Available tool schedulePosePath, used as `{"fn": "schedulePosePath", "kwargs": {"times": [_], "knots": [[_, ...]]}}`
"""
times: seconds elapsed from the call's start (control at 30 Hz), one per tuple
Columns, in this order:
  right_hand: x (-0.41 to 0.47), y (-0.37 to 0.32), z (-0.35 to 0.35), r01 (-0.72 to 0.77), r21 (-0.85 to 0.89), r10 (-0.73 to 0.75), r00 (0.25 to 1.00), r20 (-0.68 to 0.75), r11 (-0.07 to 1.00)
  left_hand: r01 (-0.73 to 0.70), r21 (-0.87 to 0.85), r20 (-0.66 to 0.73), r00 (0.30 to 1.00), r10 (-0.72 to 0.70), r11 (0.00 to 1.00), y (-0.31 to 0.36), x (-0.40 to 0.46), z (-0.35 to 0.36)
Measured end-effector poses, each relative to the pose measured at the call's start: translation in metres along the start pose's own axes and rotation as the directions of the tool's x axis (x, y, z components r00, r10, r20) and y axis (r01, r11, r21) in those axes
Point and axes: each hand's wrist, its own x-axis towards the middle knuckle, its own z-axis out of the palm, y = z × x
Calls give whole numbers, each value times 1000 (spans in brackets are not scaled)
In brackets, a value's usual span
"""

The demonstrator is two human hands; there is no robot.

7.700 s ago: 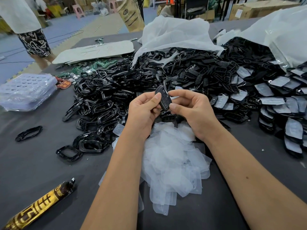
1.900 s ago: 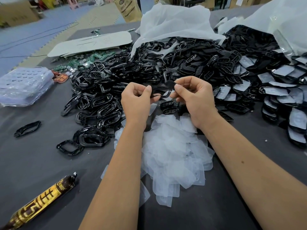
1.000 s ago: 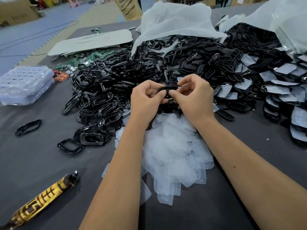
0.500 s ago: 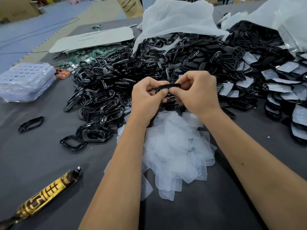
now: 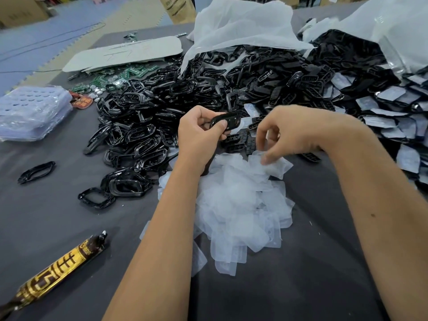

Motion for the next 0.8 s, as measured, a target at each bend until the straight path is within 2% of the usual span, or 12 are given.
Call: {"fn": "schedulePosePath", "kwargs": {"times": [0.1,0.2,0.3,0.37,0.43,0.53,0.67,0.8], "knots": [[-5,-3,-2,-45,-95,57,990,130,994,6,-4,4,1000,-6,1000,1,-1,0],[-6,-3,3,-14,-136,29,993,114,991,5,-23,-1,1000,-5,1000,2,-2,0],[-6,0,1,72,-69,-71,997,24,995,31,-114,-17,999,-34,993,4,-2,-2],[-2,1,0,157,119,-151,987,-62,980,54,-198,-34,997,-62,979,5,0,-4],[3,-2,6,244,316,-207,967,-149,917,78,-301,-50,994,-97,950,8,0,-5],[14,-12,24,286,467,-179,948,-262,837,129,-465,-52,984,-172,876,13,0,-9],[24,-21,51,270,464,-120,937,-327,843,193,-543,2,973,-229,817,16,0,-9],[29,-23,62,349,340,-169,871,-461,873,235,-479,40,968,-247,846,17,-1,-7]]}}
